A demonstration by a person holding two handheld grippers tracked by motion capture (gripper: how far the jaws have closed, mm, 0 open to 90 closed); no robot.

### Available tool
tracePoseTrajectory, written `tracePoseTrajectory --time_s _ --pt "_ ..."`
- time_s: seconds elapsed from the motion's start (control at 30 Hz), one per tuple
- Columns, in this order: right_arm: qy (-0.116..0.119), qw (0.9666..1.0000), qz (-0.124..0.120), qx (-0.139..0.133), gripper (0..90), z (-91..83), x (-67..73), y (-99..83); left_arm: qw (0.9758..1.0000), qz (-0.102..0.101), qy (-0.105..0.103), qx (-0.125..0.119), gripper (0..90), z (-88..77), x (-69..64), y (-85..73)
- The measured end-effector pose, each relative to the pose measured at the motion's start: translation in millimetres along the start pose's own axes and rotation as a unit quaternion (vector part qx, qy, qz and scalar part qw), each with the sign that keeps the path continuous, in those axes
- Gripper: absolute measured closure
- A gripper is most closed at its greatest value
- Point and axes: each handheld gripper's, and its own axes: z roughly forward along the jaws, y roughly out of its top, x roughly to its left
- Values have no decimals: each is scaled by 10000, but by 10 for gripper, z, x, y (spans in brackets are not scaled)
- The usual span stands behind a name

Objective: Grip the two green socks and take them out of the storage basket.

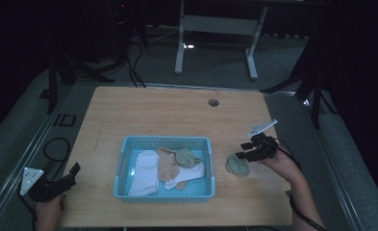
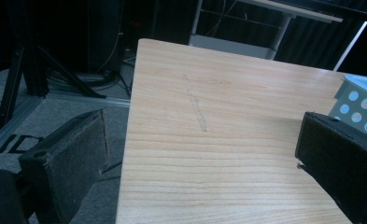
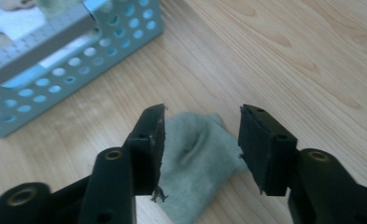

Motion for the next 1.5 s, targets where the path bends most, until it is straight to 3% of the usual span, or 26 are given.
tracePoseTrajectory --time_s 0.33,1.03,1.5 --pt "288 9992 -237 -152 470 -53 148 176 10000 -5 13 11 25 4 -2 1" --pt "487 9956 -789 -124 470 -65 447 651 10000 -24 -14 1 25 -2 4 -1" --pt "772 9886 -1289 27 472 107 733 882 10000 -28 -27 6 25 -2 7 -1"
